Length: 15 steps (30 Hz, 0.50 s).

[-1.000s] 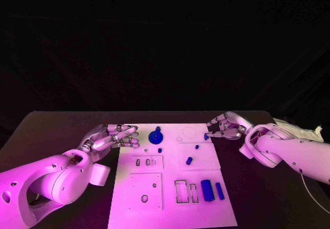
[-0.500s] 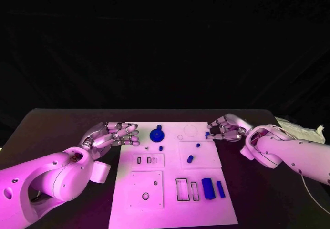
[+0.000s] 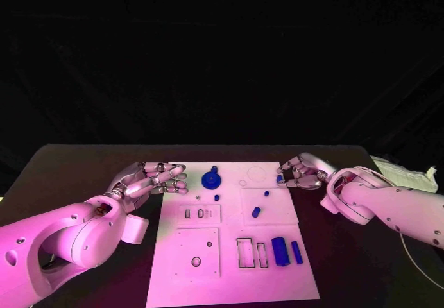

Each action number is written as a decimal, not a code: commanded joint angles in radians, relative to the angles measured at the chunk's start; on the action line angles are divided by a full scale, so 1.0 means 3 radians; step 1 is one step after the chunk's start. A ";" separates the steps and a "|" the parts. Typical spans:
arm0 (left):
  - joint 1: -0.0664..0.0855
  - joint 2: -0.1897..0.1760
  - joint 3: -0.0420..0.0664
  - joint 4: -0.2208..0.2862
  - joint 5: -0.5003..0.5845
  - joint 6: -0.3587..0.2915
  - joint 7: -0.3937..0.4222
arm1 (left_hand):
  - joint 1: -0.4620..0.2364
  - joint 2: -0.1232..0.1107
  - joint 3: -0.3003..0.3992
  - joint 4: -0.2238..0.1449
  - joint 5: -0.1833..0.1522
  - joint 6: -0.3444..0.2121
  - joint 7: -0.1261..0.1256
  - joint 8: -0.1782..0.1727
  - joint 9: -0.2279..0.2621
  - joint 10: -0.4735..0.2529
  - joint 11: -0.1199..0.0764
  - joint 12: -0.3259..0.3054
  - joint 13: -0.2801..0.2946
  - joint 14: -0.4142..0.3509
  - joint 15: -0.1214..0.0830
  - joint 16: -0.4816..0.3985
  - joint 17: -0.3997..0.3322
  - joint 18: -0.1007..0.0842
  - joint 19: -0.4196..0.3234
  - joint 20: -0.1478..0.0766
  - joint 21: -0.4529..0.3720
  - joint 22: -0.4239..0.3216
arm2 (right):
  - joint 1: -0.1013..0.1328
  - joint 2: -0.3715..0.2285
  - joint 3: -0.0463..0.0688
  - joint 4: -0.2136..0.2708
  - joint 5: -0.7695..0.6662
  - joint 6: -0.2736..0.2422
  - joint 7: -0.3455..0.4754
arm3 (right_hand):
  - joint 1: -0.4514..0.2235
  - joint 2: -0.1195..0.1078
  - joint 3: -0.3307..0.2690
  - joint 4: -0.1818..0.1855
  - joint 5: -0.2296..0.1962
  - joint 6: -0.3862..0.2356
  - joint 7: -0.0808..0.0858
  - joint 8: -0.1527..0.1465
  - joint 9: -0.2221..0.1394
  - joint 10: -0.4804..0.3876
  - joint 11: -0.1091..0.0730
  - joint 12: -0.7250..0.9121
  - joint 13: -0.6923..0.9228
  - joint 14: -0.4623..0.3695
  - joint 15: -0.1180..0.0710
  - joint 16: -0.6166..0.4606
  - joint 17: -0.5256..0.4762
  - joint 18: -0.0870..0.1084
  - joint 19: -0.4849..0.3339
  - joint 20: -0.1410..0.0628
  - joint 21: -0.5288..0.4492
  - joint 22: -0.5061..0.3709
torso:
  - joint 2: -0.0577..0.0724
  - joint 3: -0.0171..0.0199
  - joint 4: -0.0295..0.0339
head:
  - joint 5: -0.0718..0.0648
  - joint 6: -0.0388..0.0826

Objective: Assemble the parts on the task board

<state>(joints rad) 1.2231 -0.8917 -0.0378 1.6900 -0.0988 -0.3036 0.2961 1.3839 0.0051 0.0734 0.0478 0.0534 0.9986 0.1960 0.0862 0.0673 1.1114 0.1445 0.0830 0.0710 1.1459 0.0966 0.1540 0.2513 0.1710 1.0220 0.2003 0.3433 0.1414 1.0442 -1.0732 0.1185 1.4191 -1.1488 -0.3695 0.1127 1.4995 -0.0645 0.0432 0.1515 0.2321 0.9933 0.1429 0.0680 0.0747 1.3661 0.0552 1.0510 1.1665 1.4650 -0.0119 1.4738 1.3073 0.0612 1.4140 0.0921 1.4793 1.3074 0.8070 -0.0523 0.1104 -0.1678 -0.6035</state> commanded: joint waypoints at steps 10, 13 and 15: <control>0.0000 0.0005 0.0002 0.0005 0.0012 0.0061 0.0032 | -0.0013 -0.0004 -0.0003 -0.0010 0.0000 0.0016 0.0005 -0.0015 -0.0002 0.0013 0.0001 -0.0012 -0.0003 0.0004 0.0003 -0.0017 0.0003 0.0037 -0.0009 0.0010 -0.0005 -0.0006 | -0.0011 0.0021 0.0001 -0.0029 -0.0093 0.0085 -0.0011 | 0.0101 0.0089 0.0070 -0.0068 -0.0037 0.0132 -0.0021 0.0051 0.0014 0.0035 -0.0035 0.0041 0.0024 0.0232 -0.0042 0.0030 0.0261 -0.0044 0.0029 -0.0011 0.0022 0.0169 | -0.0002 0.0000 -0.0001 | 0.0004 -0.0031; 0.0000 0.0006 0.0002 0.0000 0.0012 0.0060 0.0031 | -0.0012 -0.0005 -0.0003 -0.0012 0.0000 0.0016 0.0006 -0.0016 -0.0003 0.0013 0.0002 -0.0014 -0.0003 0.0004 0.0004 -0.0018 0.0004 0.0037 -0.0009 0.0010 -0.0006 -0.0006 | -0.0012 0.0025 0.0001 -0.0030 -0.0096 0.0091 -0.0012 | 0.0107 0.0095 0.0094 -0.0084 -0.0051 0.0170 -0.0030 0.0060 0.0017 0.0035 -0.0043 0.0041 0.0027 0.0232 -0.0049 0.0029 0.0260 -0.0044 0.0030 -0.0016 0.0023 0.0172 | -0.0002 0.0002 0.0001 | 0.0006 -0.0042; 0.0000 0.0006 0.0002 -0.0001 0.0012 0.0059 0.0030 | -0.0012 -0.0005 -0.0003 -0.0012 0.0000 0.0016 0.0006 -0.0016 -0.0003 0.0013 0.0002 -0.0014 -0.0003 0.0004 0.0004 -0.0018 0.0004 0.0037 -0.0009 0.0010 -0.0006 -0.0006 | -0.0012 0.0027 0.0001 -0.0030 -0.0097 0.0094 -0.0012 | 0.0108 0.0099 0.0106 -0.0091 -0.0057 0.0189 -0.0035 0.0064 0.0018 0.0037 -0.0047 0.0046 0.0033 0.0233 -0.0052 0.0031 0.0265 -0.0044 0.0029 -0.0019 0.0023 0.0171 | 0.0000 0.0001 0.0003 | 0.0004 -0.0045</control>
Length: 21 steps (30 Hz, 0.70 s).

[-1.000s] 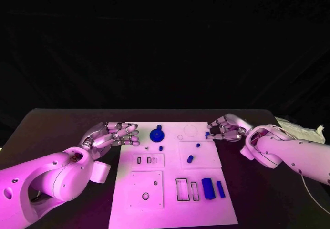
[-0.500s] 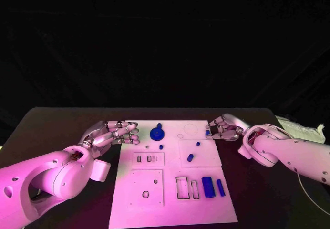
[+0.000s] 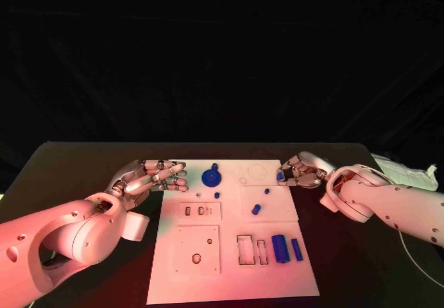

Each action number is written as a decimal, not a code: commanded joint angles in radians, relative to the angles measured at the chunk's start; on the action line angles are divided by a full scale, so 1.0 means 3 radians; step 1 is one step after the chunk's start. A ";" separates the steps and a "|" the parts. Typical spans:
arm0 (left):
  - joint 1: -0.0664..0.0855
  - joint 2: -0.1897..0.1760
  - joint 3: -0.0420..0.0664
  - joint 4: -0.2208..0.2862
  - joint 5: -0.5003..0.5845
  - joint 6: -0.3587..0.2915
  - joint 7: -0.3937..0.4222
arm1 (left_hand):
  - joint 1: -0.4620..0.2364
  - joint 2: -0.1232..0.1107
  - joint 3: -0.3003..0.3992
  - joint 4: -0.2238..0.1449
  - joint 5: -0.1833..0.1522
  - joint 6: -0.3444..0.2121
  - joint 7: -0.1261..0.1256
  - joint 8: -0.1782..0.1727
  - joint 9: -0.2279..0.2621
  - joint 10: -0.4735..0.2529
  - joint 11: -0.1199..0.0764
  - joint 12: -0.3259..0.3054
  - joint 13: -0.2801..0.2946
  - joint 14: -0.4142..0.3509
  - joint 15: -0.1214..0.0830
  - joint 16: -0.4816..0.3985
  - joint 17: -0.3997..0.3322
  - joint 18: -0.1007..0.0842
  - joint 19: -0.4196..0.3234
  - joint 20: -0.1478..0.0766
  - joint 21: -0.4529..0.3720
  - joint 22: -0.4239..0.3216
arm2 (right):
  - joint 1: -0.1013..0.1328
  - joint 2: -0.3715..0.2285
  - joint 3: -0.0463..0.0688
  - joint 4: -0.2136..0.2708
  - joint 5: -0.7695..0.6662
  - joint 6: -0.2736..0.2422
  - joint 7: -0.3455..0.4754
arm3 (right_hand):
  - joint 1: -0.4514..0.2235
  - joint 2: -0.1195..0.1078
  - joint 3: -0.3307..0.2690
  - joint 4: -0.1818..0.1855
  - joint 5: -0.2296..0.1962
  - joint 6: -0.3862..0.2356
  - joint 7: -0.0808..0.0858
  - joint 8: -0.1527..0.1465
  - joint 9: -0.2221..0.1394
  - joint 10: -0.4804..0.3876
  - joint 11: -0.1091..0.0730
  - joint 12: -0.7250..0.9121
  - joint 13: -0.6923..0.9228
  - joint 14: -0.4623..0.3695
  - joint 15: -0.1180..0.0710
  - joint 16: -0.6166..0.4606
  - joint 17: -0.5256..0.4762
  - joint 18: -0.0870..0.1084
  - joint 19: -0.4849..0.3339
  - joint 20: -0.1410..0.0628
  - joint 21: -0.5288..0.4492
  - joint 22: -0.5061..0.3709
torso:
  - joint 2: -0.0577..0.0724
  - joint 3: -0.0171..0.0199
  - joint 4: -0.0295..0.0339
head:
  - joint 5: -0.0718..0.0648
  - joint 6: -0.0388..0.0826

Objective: Assemble the parts on the task board

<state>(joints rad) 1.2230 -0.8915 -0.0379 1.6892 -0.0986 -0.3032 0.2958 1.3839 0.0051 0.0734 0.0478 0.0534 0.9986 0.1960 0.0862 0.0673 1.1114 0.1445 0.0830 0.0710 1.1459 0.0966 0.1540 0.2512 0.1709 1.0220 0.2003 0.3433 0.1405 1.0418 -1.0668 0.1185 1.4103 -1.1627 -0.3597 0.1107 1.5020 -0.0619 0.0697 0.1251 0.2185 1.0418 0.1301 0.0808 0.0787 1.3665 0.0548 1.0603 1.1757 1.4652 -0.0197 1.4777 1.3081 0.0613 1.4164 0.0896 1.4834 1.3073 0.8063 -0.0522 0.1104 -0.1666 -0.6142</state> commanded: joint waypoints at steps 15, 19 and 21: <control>0.0001 0.0004 0.0002 0.0002 0.0011 0.0065 0.0029 | -0.0010 -0.0005 -0.0003 -0.0014 0.0000 0.0014 0.0009 -0.0019 -0.0003 0.0011 0.0003 -0.0016 -0.0004 0.0004 0.0004 -0.0020 0.0006 0.0037 -0.0009 0.0010 -0.0006 -0.0003 | -0.0005 0.0030 0.0001 -0.0020 -0.0088 0.0039 -0.0049 | 0.0080 0.0146 0.0126 -0.0051 -0.0033 0.0254 -0.0063 0.0087 0.0038 0.0071 -0.0100 0.0058 0.0045 0.0244 -0.0068 0.0043 0.0317 -0.0053 0.0051 -0.0044 0.0028 0.0217 | 0.0000 -0.0001 0.0000 | -0.0001 -0.0046; 0.0001 0.0004 0.0001 0.0002 0.0011 0.0063 0.0028 | -0.0010 -0.0005 -0.0003 -0.0014 0.0000 0.0014 0.0009 -0.0019 -0.0003 0.0011 0.0003 -0.0016 -0.0004 0.0004 0.0004 -0.0020 0.0006 0.0037 -0.0009 0.0010 -0.0006 -0.0003 | -0.0005 0.0038 0.0002 -0.0012 -0.0101 -0.0037 -0.0052 | 0.0084 0.0191 0.0194 -0.0086 -0.0106 0.0345 -0.0100 0.0120 0.0060 0.0072 -0.0130 0.0045 0.0043 0.0244 -0.0095 0.0044 0.0321 -0.0053 0.0050 -0.0068 0.0028 0.0217 | -0.0001 0.0000 0.0003 | -0.0003 -0.0066; 0.0000 0.0005 0.0001 0.0001 0.0011 0.0063 0.0028 | -0.0010 -0.0005 -0.0003 -0.0014 0.0000 0.0014 0.0009 -0.0019 -0.0003 0.0011 0.0003 -0.0016 -0.0004 0.0004 0.0004 -0.0020 0.0006 0.0037 -0.0009 0.0010 -0.0006 -0.0003 | -0.0005 0.0043 0.0005 -0.0005 -0.0106 -0.0082 -0.0050 | 0.0084 0.0206 0.0220 -0.0101 -0.0129 0.0368 -0.0110 0.0128 0.0067 0.0075 -0.0138 0.0044 0.0044 0.0245 -0.0102 0.0046 0.0325 -0.0053 0.0050 -0.0076 0.0029 0.0218 | -0.0001 0.0000 0.0004 | -0.0002 -0.0066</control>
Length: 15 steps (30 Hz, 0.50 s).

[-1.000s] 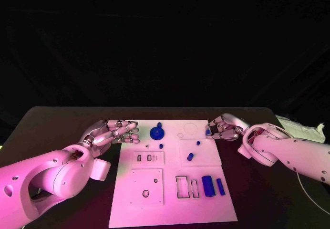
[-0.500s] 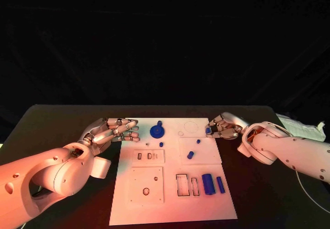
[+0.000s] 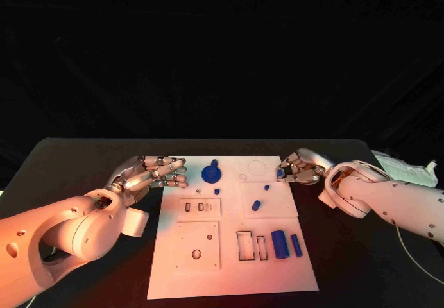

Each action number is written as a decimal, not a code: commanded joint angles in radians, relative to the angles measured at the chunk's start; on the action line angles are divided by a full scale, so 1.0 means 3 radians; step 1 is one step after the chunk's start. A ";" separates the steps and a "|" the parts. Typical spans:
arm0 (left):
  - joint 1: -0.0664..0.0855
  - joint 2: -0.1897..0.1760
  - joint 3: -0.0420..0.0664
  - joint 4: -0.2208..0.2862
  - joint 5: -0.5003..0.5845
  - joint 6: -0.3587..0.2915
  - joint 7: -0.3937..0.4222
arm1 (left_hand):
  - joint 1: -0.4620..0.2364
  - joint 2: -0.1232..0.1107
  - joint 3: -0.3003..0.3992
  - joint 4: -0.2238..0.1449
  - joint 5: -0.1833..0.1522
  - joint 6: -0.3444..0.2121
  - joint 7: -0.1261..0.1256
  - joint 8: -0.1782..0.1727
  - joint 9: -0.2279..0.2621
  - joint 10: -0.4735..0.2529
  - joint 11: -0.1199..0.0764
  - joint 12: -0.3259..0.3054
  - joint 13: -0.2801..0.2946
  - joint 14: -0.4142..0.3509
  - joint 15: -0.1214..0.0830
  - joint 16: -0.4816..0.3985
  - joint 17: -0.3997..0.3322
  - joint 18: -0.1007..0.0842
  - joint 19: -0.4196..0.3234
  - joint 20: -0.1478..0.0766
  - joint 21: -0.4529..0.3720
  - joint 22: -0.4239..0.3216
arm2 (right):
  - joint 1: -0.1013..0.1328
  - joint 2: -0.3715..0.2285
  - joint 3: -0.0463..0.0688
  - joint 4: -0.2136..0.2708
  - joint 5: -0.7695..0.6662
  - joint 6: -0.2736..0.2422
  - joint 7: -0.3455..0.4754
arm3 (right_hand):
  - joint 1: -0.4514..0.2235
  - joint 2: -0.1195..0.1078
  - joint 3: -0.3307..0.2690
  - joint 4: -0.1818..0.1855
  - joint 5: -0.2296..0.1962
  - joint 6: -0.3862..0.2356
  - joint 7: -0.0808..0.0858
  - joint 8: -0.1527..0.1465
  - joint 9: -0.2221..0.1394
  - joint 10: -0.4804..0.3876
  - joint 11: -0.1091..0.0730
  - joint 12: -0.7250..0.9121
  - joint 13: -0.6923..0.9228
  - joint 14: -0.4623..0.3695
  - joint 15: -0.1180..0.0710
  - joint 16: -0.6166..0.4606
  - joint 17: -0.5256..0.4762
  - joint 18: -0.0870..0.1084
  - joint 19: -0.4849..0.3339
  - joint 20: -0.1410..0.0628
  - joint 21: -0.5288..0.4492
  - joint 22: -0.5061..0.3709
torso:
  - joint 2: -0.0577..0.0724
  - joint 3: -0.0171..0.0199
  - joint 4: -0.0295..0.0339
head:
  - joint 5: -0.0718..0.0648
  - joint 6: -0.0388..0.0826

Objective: Assemble the parts on the task board

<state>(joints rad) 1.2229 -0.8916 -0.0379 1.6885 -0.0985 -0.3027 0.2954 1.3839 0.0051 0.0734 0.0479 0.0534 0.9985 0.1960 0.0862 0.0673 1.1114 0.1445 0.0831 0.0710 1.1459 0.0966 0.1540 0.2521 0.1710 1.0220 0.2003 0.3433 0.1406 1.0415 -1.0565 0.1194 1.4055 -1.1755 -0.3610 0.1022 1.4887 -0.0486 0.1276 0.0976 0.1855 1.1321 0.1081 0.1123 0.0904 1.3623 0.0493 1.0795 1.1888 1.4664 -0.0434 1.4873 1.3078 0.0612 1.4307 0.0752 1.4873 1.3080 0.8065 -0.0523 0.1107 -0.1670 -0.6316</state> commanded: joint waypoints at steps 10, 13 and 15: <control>-0.0003 -0.0001 0.0001 -0.0009 0.0035 0.0062 0.0025 | -0.0010 -0.0005 -0.0003 -0.0014 0.0000 0.0015 0.0009 -0.0019 -0.0003 0.0012 0.0003 -0.0017 -0.0004 0.0004 0.0004 -0.0020 0.0003 0.0037 -0.0009 0.0010 -0.0006 -0.0004 | 0.0000 0.0032 0.0056 0.0215 -0.0059 -0.0300 -0.0026 | 0.0083 0.0170 0.0065 -0.0023 -0.0032 0.0080 -0.0045 0.0022 0.0037 0.0063 -0.0127 -0.0100 -0.0052 0.0234 -0.0033 -0.0003 0.0296 -0.0054 0.0004 -0.0042 0.0016 0.0219 | -0.0010 -0.0002 -0.0003 | 0.0018 0.0015; -0.0005 -0.0005 0.0001 -0.0019 0.0112 0.0059 0.0025 | -0.0006 -0.0003 -0.0001 -0.0018 0.0000 0.0014 0.0012 -0.0022 -0.0004 0.0011 0.0005 -0.0019 -0.0004 0.0005 0.0004 -0.0022 0.0005 0.0036 -0.0009 0.0010 -0.0006 -0.0004 | 0.0012 0.0027 0.0071 0.0378 -0.0081 -0.0383 -0.0116 | 0.0054 0.0168 0.0076 -0.0022 -0.0028 0.0078 -0.0047 0.0017 0.0038 0.0034 -0.0128 -0.0172 -0.0102 0.0230 -0.0034 -0.0012 0.0281 -0.0053 0.0001 -0.0045 0.0014 0.0214 | -0.0020 -0.0012 -0.0002 | 0.0004 0.0021; -0.0006 -0.0006 0.0001 -0.0032 0.0148 0.0058 0.0029 | -0.0006 -0.0003 -0.0001 -0.0018 0.0000 0.0014 0.0012 -0.0022 -0.0004 0.0011 0.0005 -0.0019 -0.0004 0.0005 0.0004 -0.0022 0.0005 0.0036 -0.0009 0.0010 -0.0006 -0.0004 | 0.0026 0.0039 0.0077 0.0503 -0.0131 -0.0416 -0.0205 | 0.0022 0.0162 0.0082 -0.0016 -0.0037 0.0071 -0.0045 0.0010 0.0037 0.0017 -0.0127 -0.0217 -0.0133 0.0228 -0.0034 -0.0018 0.0271 -0.0051 -0.0005 -0.0047 0.0011 0.0207 | -0.0029 -0.0017 -0.0002 | 0.0002 0.0020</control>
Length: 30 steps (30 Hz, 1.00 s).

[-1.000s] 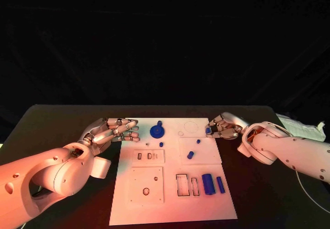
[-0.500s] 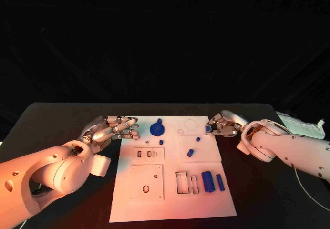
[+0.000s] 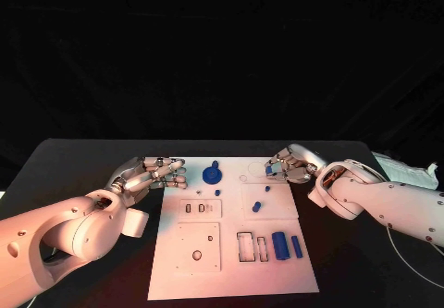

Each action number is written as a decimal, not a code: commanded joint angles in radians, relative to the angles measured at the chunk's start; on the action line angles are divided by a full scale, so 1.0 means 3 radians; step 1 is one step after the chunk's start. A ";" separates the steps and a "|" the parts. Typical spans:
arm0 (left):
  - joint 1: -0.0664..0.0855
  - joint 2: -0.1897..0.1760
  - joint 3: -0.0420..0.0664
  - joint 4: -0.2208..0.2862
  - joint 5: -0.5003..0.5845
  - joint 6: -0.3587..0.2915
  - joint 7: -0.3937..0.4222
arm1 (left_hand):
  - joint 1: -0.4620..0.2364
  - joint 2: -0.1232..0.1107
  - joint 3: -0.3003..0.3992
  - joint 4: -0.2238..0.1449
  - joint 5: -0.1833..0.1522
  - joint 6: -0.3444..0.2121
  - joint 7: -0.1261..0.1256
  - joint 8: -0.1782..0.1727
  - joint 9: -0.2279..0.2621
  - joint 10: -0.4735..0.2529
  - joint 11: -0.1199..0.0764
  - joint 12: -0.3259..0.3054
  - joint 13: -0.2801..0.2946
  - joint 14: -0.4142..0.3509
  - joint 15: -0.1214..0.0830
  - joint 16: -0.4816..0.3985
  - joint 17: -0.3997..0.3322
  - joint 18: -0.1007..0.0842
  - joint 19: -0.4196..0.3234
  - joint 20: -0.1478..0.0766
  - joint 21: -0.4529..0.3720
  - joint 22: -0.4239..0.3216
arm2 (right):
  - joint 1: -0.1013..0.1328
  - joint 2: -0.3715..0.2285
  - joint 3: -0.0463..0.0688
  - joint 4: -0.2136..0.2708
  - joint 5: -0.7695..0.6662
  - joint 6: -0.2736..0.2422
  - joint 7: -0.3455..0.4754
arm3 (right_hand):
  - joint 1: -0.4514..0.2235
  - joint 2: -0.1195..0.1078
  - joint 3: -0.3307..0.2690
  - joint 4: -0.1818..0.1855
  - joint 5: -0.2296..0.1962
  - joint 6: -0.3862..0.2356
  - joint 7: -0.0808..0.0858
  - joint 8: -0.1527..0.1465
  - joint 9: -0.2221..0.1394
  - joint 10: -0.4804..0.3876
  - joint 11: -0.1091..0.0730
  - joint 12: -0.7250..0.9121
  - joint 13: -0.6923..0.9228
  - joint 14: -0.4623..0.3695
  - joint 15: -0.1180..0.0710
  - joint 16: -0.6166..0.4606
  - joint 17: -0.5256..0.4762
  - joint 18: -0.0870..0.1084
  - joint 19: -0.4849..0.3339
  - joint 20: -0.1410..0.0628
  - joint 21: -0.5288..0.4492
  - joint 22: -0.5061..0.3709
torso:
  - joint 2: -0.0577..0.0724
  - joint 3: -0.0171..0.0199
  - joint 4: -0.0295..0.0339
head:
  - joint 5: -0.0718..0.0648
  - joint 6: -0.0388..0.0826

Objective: Assemble the parts on the task board

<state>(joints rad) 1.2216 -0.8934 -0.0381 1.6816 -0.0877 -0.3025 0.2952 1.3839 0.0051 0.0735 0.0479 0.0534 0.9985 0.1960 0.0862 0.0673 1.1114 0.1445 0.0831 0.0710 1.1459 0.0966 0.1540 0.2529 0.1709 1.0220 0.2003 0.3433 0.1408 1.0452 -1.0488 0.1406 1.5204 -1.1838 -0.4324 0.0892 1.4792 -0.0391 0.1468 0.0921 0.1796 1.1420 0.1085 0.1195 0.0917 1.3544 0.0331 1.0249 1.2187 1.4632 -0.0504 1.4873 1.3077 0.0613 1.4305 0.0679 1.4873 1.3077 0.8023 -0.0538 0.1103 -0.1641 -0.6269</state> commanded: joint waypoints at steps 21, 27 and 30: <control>-0.0010 -0.0009 0.0000 -0.0091 0.0159 0.0034 0.0058 | -0.0005 -0.0002 -0.0001 -0.0020 0.0000 0.0014 0.0013 -0.0024 -0.0004 0.0012 0.0005 -0.0021 -0.0004 0.0006 0.0005 -0.0023 0.0005 0.0037 -0.0008 0.0010 -0.0006 -0.0005 | -0.0096 0.0690 -0.0074 0.0579 -0.0875 -0.0039 -0.1149 | -0.0049 0.0050 0.0071 -0.0015 0.0038 0.0057 -0.0052 -0.0026 0.0038 -0.0058 -0.0079 -0.0330 -0.0439 0.0223 -0.0015 -0.0065 0.0196 -0.0037 -0.0049 -0.0026 -0.0019 0.0147 | -0.0039 -0.0025 0.0023 | 0.0069 -0.0027; -0.0015 -0.0002 -0.0004 -0.0098 0.0160 0.0040 0.0057 | -0.0005 -0.0002 -0.0001 -0.0020 0.0000 0.0014 0.0013 -0.0024 -0.0004 0.0012 0.0005 -0.0021 -0.0004 0.0006 0.0005 -0.0023 0.0005 0.0037 -0.0008 0.0010 -0.0006 -0.0005 | -0.0123 0.0820 -0.0097 0.0569 -0.0961 -0.0019 -0.1254 | -0.0076 0.0043 0.0079 -0.0008 0.0027 0.0062 -0.0055 -0.0026 0.0038 -0.0051 -0.0081 -0.0335 -0.0443 0.0223 -0.0017 -0.0067 0.0195 -0.0037 -0.0051 -0.0028 -0.0021 0.0144 | -0.0039 -0.0023 0.0020 | 0.0081 -0.0041; -0.0020 0.0004 -0.0005 -0.0103 0.0160 0.0042 0.0058 | -0.0005 -0.0002 -0.0001 -0.0020 0.0000 0.0014 0.0013 -0.0024 -0.0004 0.0012 0.0005 -0.0021 -0.0004 0.0006 0.0005 -0.0023 0.0005 0.0037 -0.0008 0.0010 -0.0006 -0.0005 | -0.0141 0.0875 -0.0101 0.0559 -0.0988 0.0026 -0.1282 | -0.0098 0.0021 0.0081 -0.0008 0.0022 0.0060 -0.0056 -0.0030 0.0037 -0.0051 -0.0081 -0.0347 -0.0451 0.0223 -0.0019 -0.0070 0.0190 -0.0035 -0.0055 -0.0029 -0.0024 0.0138 | -0.0039 -0.0021 0.0021 | 0.0084 -0.0050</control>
<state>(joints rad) 1.2162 -0.8945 -0.0398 1.6503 -0.0455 -0.3030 0.2981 1.3839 0.0051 0.0735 0.0479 0.0534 0.9985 0.1960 0.0825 0.0673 1.1114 0.1445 0.0831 0.0710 1.1459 0.0966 0.1540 0.2526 0.1709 1.0220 0.2003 0.3433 0.1409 1.0057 -0.7911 0.1108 1.6890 -1.4314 -0.4494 -0.2500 1.4678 -0.0296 0.1661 0.0922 0.1879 1.1393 0.1032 0.1081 0.0917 1.3374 0.0134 0.9269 1.2550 1.4611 -0.0525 1.4699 1.3074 0.0612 1.4213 0.0588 1.4833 1.3074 0.7901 -0.0607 0.1162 -0.1393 -0.6396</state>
